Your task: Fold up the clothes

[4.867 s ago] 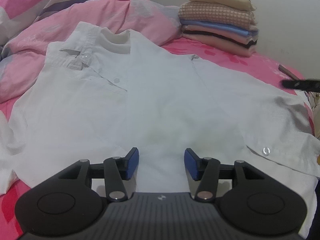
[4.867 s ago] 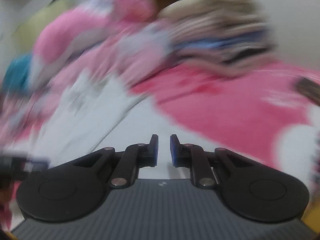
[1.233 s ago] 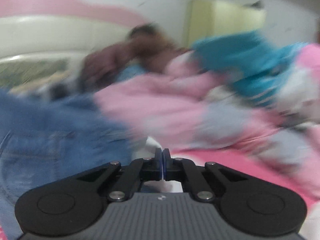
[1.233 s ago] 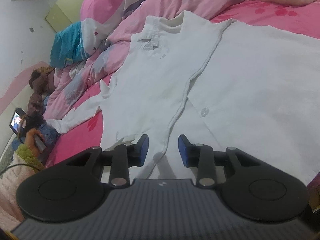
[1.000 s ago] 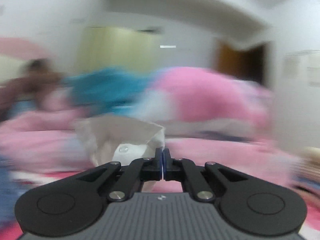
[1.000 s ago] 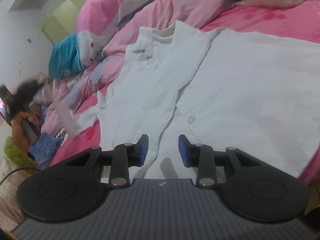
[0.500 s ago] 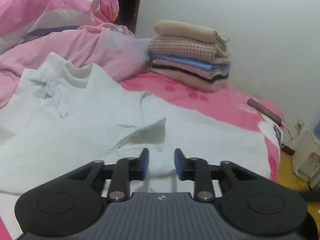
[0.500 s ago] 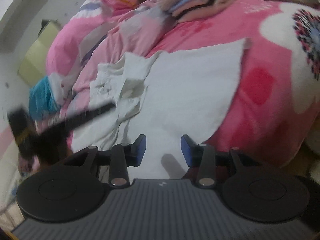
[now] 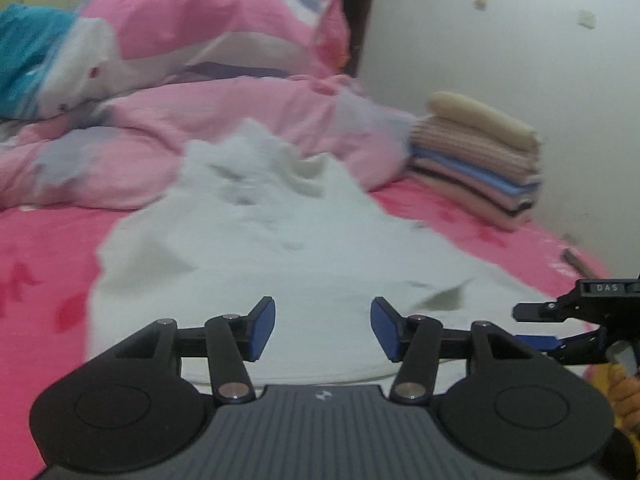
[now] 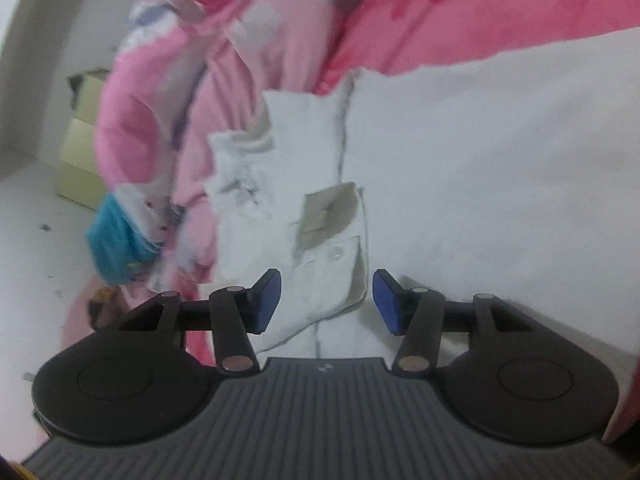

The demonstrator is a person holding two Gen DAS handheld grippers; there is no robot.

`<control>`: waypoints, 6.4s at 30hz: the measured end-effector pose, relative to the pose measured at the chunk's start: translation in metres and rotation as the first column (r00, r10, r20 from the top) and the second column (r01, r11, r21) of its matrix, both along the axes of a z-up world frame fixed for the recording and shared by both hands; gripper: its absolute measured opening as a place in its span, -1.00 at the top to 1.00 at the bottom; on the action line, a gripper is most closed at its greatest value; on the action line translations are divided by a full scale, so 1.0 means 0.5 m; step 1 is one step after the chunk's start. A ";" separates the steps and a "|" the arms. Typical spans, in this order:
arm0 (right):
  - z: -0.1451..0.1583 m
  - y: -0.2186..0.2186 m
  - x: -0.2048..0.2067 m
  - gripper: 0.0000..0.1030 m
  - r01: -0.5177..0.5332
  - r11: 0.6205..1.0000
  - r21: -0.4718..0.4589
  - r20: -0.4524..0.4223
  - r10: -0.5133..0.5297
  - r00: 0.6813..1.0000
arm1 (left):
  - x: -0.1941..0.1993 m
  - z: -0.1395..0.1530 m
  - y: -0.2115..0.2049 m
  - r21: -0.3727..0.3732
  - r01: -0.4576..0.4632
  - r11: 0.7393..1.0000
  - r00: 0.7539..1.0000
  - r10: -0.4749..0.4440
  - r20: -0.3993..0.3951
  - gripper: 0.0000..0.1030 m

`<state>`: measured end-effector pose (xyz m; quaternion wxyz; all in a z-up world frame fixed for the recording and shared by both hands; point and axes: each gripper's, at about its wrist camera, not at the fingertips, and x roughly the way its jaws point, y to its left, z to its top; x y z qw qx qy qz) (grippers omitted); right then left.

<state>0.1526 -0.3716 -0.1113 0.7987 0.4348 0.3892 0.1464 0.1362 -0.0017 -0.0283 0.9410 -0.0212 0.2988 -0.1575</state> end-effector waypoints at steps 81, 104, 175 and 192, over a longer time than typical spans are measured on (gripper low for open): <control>0.078 -0.106 -0.085 0.89 0.215 0.943 -0.253 0.274 -0.144 0.951 | 0.059 -0.135 0.113 0.349 -0.221 0.911 0.962 0.262 -0.074 0.51; 0.179 0.034 -0.048 0.89 0.019 0.853 -0.521 0.287 0.154 0.946 | 0.061 -0.040 0.198 0.235 -0.245 0.941 0.969 0.243 0.037 0.17; 0.138 0.760 0.579 0.35 -0.505 0.716 -0.482 0.220 0.657 0.721 | 0.208 -0.210 0.251 -0.264 -0.130 0.956 0.990 0.108 -0.094 0.07; 0.536 0.090 0.043 0.48 0.122 0.760 -0.639 0.549 0.339 0.764 | 0.218 -0.212 0.263 -0.297 -0.160 0.941 0.984 0.130 -0.118 0.07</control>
